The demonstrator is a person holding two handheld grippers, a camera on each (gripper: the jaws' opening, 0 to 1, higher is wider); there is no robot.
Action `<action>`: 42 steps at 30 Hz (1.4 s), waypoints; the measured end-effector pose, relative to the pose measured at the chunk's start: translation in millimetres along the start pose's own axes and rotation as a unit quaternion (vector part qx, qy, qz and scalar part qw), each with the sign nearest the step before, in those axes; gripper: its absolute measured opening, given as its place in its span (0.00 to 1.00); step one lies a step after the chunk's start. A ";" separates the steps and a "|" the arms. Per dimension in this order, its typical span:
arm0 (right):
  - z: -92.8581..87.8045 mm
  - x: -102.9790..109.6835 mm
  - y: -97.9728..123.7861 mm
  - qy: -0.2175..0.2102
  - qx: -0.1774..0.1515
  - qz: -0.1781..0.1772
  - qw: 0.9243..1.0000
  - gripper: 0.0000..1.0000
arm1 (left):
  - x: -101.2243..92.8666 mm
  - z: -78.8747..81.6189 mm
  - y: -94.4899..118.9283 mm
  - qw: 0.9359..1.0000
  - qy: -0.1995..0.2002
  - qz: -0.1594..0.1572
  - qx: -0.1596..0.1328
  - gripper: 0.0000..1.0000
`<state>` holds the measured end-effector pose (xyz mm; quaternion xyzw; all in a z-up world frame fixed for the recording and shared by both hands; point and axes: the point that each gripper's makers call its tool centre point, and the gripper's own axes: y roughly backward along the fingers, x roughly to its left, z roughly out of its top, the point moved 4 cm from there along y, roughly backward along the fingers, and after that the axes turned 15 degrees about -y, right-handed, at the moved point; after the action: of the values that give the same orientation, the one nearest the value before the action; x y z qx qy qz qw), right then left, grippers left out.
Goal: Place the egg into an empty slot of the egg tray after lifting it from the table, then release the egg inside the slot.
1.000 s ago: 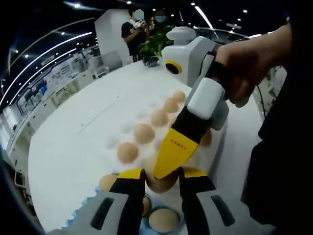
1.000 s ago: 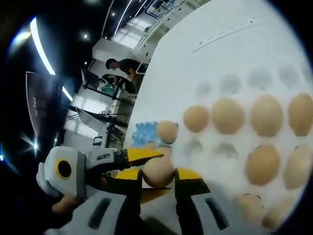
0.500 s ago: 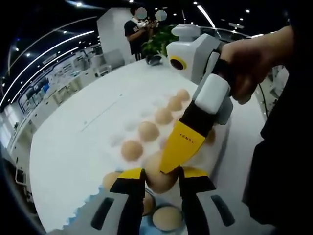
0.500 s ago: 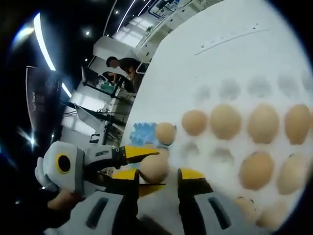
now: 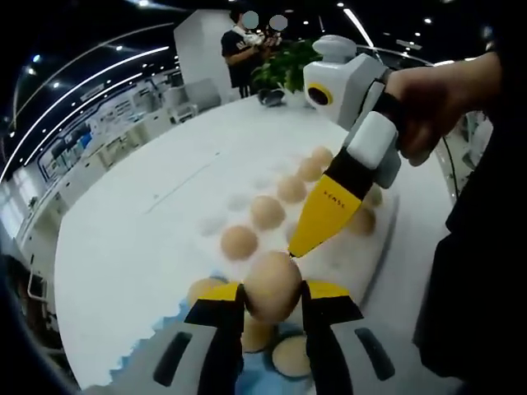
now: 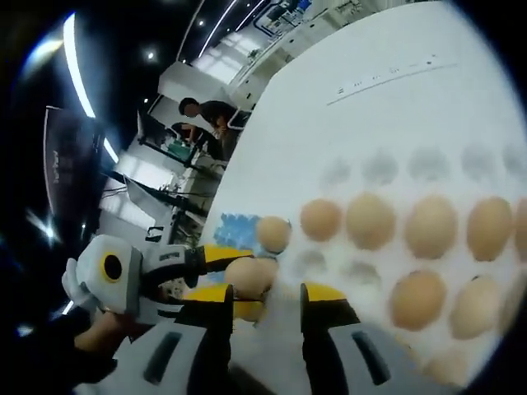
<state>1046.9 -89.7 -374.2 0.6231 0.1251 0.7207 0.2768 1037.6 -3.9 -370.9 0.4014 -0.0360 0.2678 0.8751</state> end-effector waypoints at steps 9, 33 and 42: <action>-2.4 -7.3 -2.9 0.059 0.006 -0.029 0.998 0.34 | 3.3 -3.1 1.0 1.000 0.006 0.004 0.003 0.27; -9.6 -37.2 -2.8 0.222 0.037 -0.129 0.966 0.32 | 20.3 -18.8 9.2 0.999 0.034 0.031 0.016 0.27; -14.0 -37.5 -7.4 0.256 0.043 -0.124 0.958 0.32 | 27.0 -27.7 12.2 0.997 0.049 0.044 0.028 0.28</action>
<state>1037.8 -102.1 -411.8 0.4090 0.2989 0.8100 0.2953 1050.3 34.5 -373.7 0.4106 -0.0034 0.3264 0.8514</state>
